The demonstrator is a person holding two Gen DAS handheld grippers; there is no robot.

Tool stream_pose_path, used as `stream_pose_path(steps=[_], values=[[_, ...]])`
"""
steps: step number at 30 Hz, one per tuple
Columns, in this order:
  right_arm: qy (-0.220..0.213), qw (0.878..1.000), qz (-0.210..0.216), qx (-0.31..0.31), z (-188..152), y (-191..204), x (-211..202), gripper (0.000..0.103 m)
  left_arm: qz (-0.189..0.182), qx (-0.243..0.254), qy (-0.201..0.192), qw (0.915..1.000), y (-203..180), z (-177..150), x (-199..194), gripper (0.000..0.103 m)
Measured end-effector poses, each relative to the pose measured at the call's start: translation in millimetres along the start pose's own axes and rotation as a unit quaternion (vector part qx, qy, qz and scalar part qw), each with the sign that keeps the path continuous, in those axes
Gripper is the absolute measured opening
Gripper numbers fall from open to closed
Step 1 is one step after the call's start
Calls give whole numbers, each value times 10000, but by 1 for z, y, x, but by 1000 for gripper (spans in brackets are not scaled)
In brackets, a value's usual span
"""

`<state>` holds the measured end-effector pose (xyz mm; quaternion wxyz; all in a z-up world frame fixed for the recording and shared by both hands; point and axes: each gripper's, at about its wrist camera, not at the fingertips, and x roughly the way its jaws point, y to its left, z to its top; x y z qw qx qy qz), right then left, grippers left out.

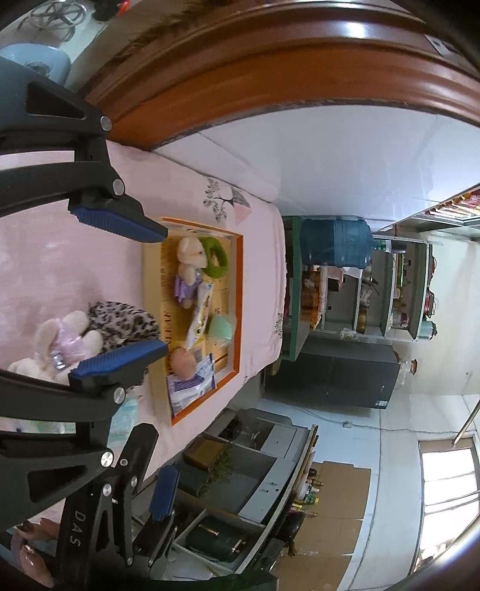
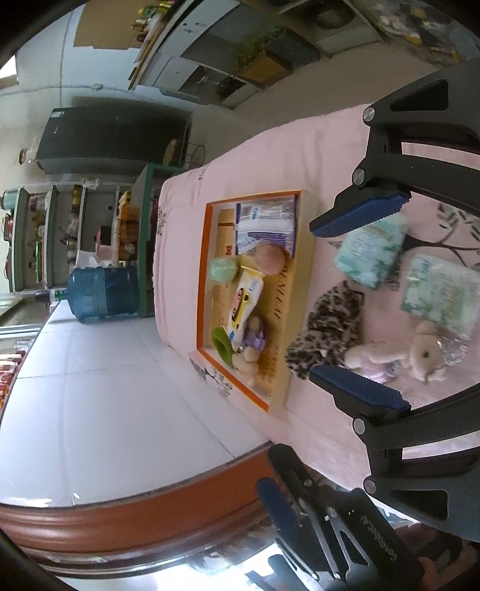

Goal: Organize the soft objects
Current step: 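Move both grippers back toward the remaining pile of soft items, then grasp the white plush bunny with left gripper while right gripper grasps the green-white wipes pack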

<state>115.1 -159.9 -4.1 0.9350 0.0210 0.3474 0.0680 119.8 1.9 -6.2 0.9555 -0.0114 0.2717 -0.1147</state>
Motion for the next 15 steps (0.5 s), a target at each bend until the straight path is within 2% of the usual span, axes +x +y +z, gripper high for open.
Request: stream_pose_path(steps=[15], values=[[-207, 9997, -144, -1, -40, 6, -34, 73, -40, 22, -56, 10000, -4, -27, -25, 55]])
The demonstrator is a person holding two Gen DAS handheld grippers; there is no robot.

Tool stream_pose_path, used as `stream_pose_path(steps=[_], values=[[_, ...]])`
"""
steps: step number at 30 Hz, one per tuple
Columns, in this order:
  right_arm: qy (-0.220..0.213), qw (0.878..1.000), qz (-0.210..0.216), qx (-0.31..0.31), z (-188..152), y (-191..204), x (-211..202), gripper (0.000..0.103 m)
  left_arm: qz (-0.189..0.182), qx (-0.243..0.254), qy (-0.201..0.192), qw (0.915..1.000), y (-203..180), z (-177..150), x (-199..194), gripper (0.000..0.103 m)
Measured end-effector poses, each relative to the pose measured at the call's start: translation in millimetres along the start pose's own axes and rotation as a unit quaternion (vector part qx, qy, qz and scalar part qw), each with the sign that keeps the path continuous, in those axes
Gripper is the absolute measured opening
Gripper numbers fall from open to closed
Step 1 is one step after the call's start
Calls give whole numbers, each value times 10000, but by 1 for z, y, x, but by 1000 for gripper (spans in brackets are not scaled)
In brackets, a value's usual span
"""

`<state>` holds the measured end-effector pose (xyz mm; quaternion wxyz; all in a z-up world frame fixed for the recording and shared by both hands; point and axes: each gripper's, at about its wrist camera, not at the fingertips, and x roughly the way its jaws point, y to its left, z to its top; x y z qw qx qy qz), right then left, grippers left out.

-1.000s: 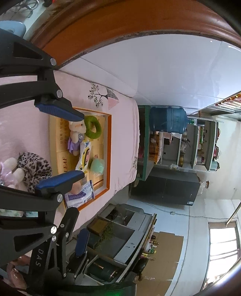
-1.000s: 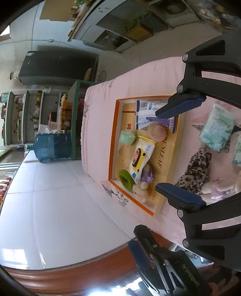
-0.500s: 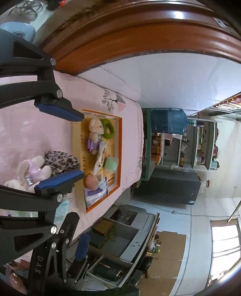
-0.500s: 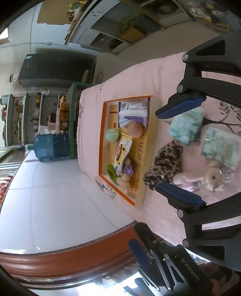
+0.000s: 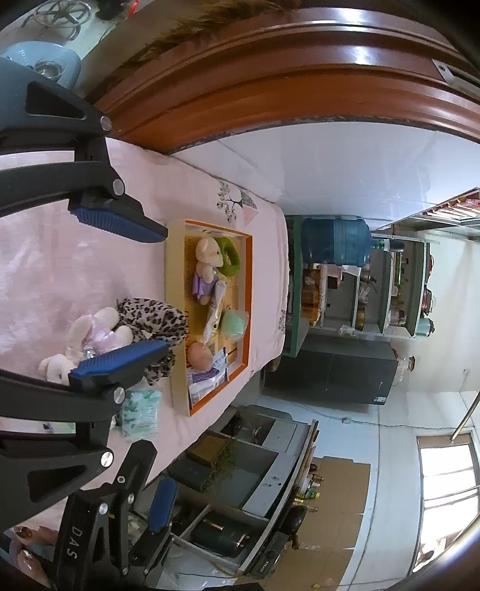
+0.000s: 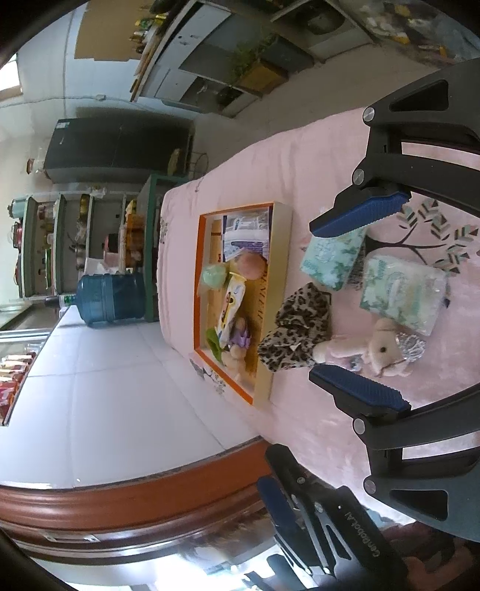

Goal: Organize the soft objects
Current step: 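Grasp the white plush bunny with left gripper while right gripper grasps the green-white wipes pack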

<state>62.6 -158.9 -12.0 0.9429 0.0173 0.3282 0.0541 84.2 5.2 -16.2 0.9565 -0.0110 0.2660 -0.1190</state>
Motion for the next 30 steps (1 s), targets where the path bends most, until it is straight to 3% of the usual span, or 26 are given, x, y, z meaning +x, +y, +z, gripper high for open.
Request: stream_pose_path(steps=[19, 30], values=[[354, 9993, 38, 87, -54, -17, 6, 73, -157, -207, 204, 9995, 6, -37, 5, 55], [865, 9951, -95, 461, -63, -22, 45, 73, -214, -230, 234, 9992, 5, -41, 7, 55]])
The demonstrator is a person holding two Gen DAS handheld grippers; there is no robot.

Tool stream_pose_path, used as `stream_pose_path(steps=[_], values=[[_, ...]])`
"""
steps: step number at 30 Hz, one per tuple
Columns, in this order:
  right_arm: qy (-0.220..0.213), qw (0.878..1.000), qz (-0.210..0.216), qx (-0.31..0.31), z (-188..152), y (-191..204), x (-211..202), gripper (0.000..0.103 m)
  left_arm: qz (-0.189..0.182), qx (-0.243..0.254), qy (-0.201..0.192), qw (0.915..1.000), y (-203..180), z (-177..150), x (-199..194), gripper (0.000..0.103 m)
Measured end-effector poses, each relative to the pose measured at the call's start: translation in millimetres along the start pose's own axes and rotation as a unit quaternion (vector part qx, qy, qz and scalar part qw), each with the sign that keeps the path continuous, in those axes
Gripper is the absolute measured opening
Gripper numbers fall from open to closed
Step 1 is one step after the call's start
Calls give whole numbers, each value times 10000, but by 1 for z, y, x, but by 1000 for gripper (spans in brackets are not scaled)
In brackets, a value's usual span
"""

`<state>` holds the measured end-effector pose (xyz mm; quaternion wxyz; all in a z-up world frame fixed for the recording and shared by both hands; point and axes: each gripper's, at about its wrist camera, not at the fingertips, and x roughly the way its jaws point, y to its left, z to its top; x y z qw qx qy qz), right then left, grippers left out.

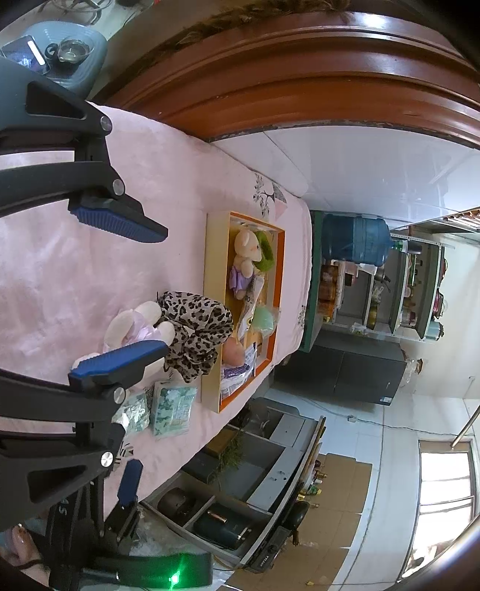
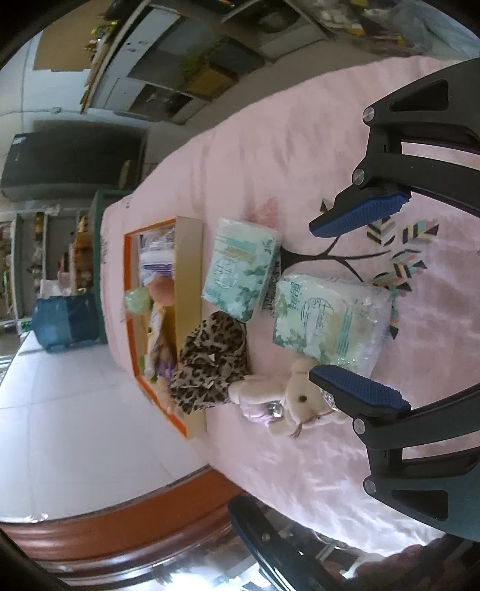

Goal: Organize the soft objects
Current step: 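Grasp the white plush bunny with left gripper while right gripper grasps the green-white wipes pack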

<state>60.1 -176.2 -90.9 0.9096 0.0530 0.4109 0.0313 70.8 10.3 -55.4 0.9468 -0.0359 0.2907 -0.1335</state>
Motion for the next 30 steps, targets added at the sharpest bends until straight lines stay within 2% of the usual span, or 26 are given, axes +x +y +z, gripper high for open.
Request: stream_pose_path(steps=[11, 17, 19, 20, 21, 27, 30], values=[[412, 9991, -88, 26, 2, 10, 32, 73, -82, -26, 94, 9999, 1, -2, 7, 55], [561, 9984, -66, 26, 4, 11, 45, 73, -389, -91, 380, 9985, -7, -5, 21, 55], [526, 9986, 36, 74, 4, 7, 44, 70, -458, -94, 472, 9978, -12, -6, 27, 55], [507, 9987, 76, 69, 3, 6, 43, 59, -486, -83, 513, 9975, -15, -7, 30, 55], [495, 9987, 82, 51, 2, 5, 41, 54, -517, -67, 559, 9971, -18, -7, 34, 55], [463, 9987, 212, 19, -3, -2, 35, 51, -573, -98, 961, 9937, -35, -10, 63, 55], [410, 9987, 298, 63, -5, -5, 34, 51, -406, -74, 1073, 9934, -38, -14, 74, 55]])
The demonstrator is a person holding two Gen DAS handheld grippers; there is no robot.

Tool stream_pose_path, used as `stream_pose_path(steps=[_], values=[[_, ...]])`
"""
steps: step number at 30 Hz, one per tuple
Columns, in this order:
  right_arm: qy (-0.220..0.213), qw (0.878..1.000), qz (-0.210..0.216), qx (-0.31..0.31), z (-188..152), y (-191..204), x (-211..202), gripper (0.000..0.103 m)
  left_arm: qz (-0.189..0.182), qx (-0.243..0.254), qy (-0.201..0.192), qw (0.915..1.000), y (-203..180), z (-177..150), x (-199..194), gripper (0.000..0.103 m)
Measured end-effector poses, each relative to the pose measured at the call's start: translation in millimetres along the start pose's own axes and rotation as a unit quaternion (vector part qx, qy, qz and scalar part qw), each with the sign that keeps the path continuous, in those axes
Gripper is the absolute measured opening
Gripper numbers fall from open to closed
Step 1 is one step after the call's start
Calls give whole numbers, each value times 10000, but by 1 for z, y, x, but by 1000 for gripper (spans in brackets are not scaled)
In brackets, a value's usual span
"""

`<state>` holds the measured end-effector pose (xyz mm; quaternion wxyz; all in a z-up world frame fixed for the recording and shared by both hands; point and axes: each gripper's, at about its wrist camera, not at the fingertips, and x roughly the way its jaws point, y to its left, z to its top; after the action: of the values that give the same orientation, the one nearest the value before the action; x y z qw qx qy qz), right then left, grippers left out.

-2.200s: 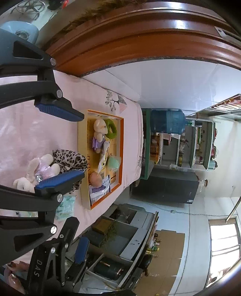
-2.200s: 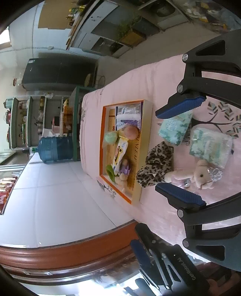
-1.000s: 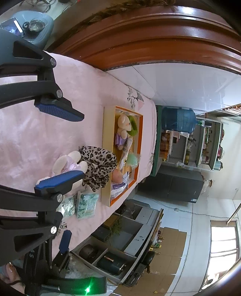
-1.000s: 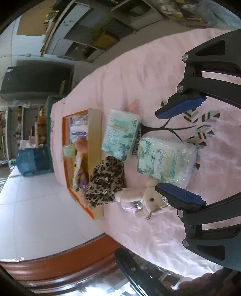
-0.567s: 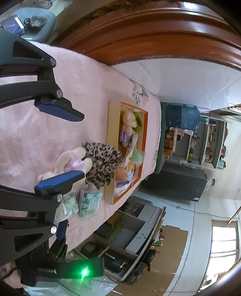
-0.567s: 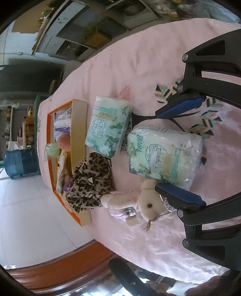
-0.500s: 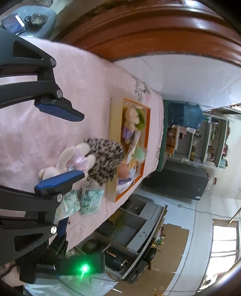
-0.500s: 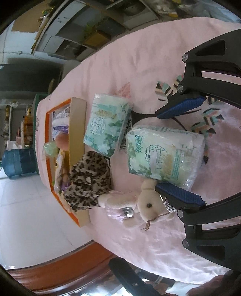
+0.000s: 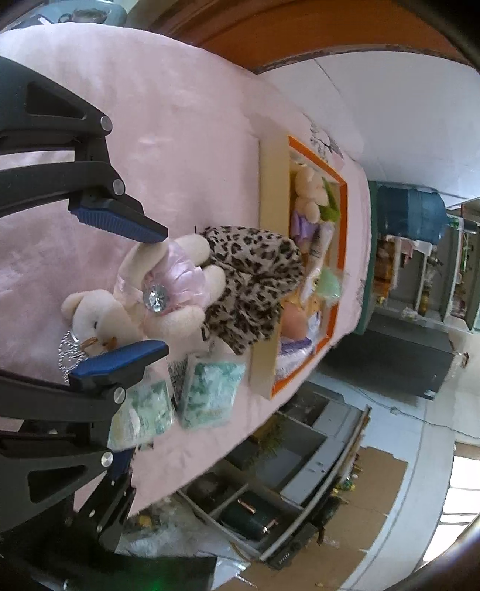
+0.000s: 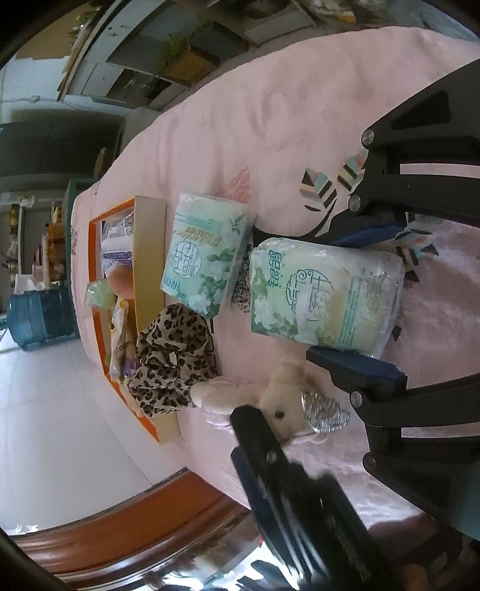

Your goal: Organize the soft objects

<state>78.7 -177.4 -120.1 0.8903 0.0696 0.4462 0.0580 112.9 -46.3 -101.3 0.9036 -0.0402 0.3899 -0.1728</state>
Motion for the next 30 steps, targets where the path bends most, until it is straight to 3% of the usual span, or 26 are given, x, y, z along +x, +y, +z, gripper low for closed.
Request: stream_pose_path(steps=[13, 14, 16, 19, 30], values=[[-147, 9996, 234, 99, -4, -5, -1, 51, 142, -160, 464, 9987, -3, 4, 38, 71], [-147, 9996, 237, 96, -4, -5, -1, 51, 158, -153, 448, 9988, -4, 4, 38, 70], [-148, 9996, 241, 95, -4, -5, -2, 51, 170, -134, 428, 9988, -5, 3, 37, 57], [-150, 9996, 216, 68, -4, -4, -2, 51, 40, -165, 360, 9992, -4, 3, 33, 48], [-145, 9995, 222, 145, -6, -5, -8, 49, -86, -79, 126, 9999, -9, 1, 10, 42]])
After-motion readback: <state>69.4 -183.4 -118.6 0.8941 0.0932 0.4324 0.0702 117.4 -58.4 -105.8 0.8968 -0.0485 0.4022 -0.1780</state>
